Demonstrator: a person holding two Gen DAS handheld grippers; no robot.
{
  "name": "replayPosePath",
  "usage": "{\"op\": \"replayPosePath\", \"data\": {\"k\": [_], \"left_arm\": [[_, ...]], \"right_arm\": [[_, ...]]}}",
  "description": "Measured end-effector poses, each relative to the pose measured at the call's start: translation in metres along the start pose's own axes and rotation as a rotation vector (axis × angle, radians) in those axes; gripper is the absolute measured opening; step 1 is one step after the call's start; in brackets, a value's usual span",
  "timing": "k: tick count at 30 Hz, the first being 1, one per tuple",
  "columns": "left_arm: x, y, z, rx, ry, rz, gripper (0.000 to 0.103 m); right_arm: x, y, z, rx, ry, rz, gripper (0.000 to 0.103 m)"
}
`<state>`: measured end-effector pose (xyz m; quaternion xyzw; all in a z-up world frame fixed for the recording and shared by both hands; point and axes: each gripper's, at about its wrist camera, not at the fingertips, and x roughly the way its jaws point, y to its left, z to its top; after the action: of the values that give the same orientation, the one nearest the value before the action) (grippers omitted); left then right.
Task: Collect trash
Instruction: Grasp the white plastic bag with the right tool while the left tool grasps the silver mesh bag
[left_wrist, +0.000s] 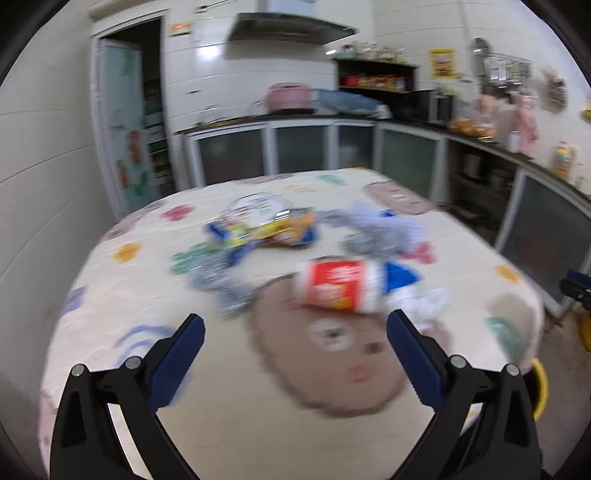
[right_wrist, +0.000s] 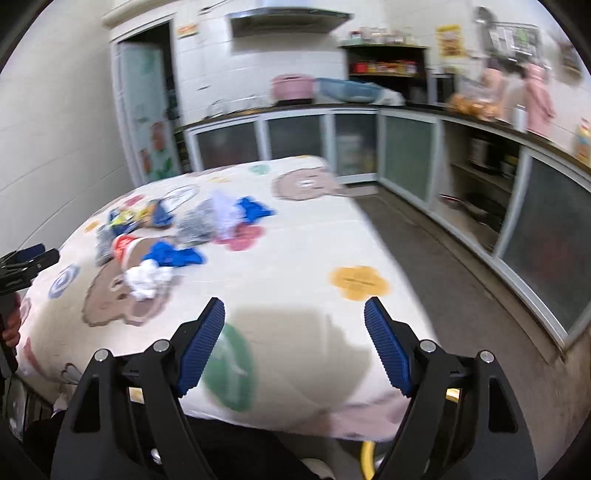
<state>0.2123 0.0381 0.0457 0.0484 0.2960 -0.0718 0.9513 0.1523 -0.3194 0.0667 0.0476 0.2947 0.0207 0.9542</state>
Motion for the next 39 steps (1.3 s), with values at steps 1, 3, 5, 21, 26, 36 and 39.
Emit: {"op": "replayPosePath", "data": {"k": [1, 3, 5, 21, 26, 36, 39], "left_arm": [[0.001, 0.006, -0.004, -0.007, 0.005, 0.019, 0.095], [0.006, 0.024, -0.009, -0.024, 0.021, 0.043, 0.095], [0.009, 0.035, -0.013, -0.042, 0.035, 0.047, 0.095], [0.111, 0.075, 0.018, -0.166, 0.17, 0.02, 0.095], [0.135, 0.074, 0.024, -0.19, 0.202, 0.026, 0.095], [0.171, 0.078, 0.025, -0.26, 0.266, 0.008, 0.095], [0.175, 0.078, 0.025, -0.258, 0.266, 0.004, 0.095]], "right_arm": [[0.01, 0.012, 0.004, -0.018, 0.012, 0.018, 0.074], [0.027, 0.034, 0.012, -0.046, 0.04, 0.054, 0.074], [0.044, 0.058, 0.018, -0.082, 0.066, 0.094, 0.074], [0.107, 0.142, 0.019, -0.227, 0.16, 0.204, 0.074], [0.115, 0.144, 0.017, -0.24, 0.181, 0.215, 0.074], [0.136, 0.154, 0.019, -0.253, 0.217, 0.247, 0.073], [0.145, 0.154, 0.02, -0.236, 0.236, 0.256, 0.072]]}}
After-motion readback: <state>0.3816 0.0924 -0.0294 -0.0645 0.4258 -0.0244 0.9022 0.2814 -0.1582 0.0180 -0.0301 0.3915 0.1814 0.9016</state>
